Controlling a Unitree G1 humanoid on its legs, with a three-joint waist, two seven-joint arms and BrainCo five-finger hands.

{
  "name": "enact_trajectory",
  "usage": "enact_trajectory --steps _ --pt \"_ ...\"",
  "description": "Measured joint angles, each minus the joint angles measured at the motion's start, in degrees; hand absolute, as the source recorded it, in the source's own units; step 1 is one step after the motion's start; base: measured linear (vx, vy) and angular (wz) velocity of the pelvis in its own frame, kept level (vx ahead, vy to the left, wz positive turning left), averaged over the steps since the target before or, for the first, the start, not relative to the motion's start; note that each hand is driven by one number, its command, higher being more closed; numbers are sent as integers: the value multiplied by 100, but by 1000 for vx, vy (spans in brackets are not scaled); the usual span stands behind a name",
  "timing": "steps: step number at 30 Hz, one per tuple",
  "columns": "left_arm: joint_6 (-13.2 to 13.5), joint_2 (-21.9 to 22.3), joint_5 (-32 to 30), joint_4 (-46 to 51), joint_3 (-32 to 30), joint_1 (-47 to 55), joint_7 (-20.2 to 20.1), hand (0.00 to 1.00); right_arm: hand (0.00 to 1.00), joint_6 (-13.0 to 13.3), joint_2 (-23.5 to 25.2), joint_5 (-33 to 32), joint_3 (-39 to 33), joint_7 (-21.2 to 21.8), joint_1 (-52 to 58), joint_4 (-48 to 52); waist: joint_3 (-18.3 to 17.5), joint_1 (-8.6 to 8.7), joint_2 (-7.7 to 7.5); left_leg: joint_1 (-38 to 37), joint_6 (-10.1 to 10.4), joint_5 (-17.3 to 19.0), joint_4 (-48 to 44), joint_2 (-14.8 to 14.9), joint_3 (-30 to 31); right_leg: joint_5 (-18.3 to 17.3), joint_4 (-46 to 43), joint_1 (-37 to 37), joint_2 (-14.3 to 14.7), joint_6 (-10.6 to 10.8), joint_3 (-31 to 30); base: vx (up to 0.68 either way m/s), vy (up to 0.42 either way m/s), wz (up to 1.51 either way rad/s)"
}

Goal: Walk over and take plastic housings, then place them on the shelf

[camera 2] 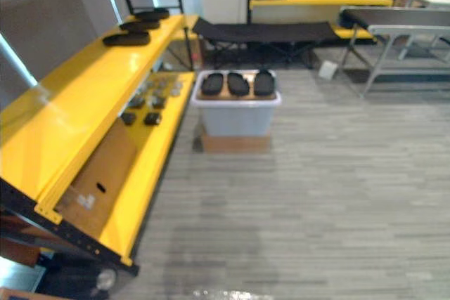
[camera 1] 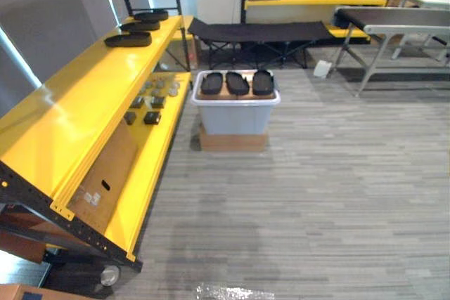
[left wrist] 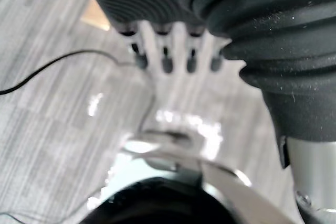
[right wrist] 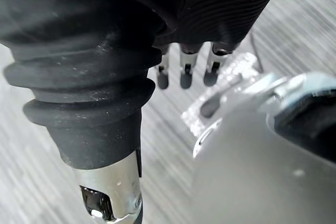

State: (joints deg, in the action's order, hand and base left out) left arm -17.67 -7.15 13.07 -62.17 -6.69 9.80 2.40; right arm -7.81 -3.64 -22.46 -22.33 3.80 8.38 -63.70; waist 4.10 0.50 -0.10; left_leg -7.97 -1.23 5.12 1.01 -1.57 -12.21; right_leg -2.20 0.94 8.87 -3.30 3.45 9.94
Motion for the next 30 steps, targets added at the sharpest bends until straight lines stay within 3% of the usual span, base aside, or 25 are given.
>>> enact_trajectory --steps 11,30 --pt "45 -58 4 -196 127 -295 117 0 0 -118 174 -149 -114 -16 -449 -45 162 16 -23 -294 59 -89 352 -19 -31 -52 59 163 15 209 287 40 -12 2" --pt "210 -85 -53 -197 334 -274 69 0 0 -98 99 -55 51 -5 -416 -46 286 23 -50 -290 34 -106 400 -118 -65 -71 55 117 -67 152 308 -44 -10 -1"
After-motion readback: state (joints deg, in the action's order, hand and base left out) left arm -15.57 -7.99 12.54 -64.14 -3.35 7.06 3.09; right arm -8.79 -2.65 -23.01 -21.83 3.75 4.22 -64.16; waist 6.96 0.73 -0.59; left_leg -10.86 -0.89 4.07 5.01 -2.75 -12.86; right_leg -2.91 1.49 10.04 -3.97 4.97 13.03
